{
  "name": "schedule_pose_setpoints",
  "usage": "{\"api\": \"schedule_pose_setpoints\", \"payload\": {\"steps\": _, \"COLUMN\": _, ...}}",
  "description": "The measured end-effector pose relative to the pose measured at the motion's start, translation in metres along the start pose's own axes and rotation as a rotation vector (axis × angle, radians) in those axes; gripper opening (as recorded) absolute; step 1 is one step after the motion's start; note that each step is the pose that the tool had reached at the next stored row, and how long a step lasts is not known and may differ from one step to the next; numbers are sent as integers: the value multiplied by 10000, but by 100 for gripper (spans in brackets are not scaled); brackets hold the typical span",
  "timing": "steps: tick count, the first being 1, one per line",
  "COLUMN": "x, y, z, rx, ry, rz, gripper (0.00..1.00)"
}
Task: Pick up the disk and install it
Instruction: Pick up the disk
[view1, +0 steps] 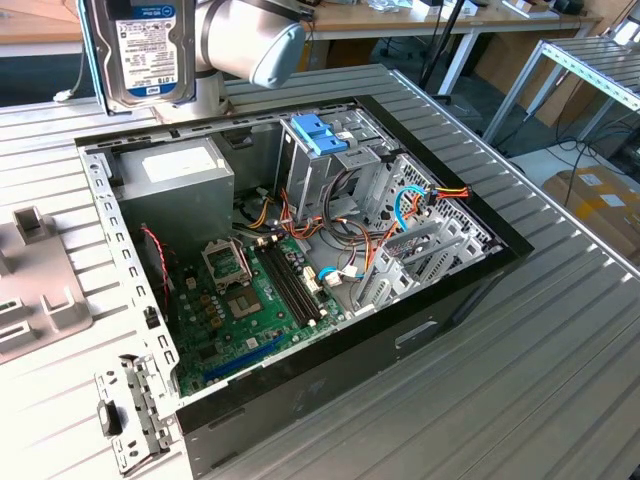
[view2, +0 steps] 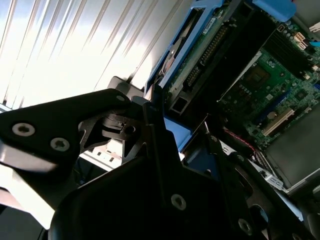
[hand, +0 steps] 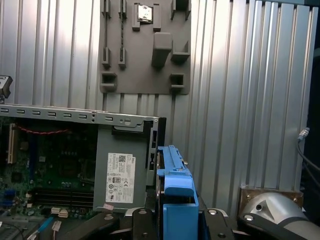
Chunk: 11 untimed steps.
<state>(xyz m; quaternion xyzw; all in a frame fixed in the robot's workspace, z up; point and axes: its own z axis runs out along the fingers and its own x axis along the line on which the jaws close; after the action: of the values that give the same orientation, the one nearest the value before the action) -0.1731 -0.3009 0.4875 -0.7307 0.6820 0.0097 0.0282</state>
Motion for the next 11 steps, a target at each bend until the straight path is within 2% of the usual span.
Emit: {"api": "schedule_pose_setpoints", "payload": {"steps": 11, "x": 65, "y": -53, "z": 3, "rx": -1, "ry": 0, "rz": 0, "gripper": 37}}
